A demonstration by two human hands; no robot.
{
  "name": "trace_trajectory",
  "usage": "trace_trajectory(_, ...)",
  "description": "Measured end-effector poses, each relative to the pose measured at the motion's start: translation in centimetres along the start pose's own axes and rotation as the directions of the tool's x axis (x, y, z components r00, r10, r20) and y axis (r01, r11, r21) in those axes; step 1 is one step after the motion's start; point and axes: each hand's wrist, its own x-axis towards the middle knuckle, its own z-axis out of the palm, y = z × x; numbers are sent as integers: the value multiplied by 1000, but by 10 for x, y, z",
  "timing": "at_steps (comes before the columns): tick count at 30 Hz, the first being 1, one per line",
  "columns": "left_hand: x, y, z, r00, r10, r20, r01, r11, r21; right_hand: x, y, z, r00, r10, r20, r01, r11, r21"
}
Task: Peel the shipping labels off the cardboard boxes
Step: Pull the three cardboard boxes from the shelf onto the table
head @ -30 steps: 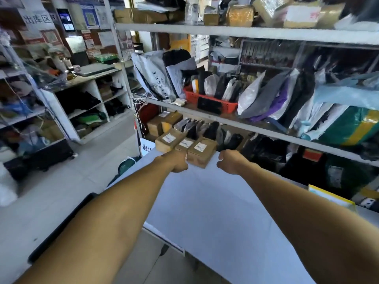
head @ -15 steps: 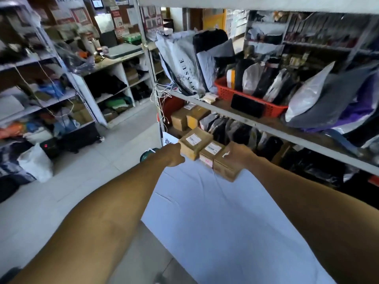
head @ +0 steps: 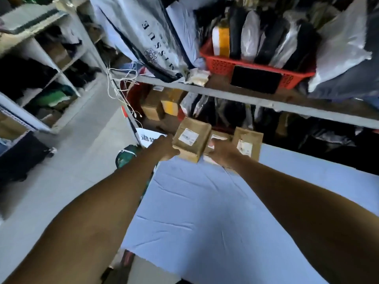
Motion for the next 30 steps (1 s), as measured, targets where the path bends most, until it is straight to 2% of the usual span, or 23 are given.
trace_trajectory(4,50,-19,10,997,69,46,-68,997,-20,38,-12,26,995,103,8,-103,989,103)
trace_trajectory(8,96,-35,25,993,117,-14,-117,970,-211,76,-16,58,985,166,-52,-154,971,185)
trace_trajectory(10,117,-41,35,994,97,-46,-106,950,-295,92,-19,73,977,181,-109,-159,970,185)
trace_trajectory(14,146,-48,49,998,44,48,-16,877,-481,117,-33,89,974,179,-137,-151,970,193)
trace_trajectory(16,158,-52,55,994,28,103,28,861,-507,125,-38,93,963,220,-153,-188,962,199)
trace_trajectory(19,166,-55,60,994,29,106,27,868,-495,127,-44,102,957,239,-161,-213,963,166)
trace_trajectory(30,114,-63,74,998,-37,45,56,818,-572,90,-34,117,958,151,-245,-116,982,151)
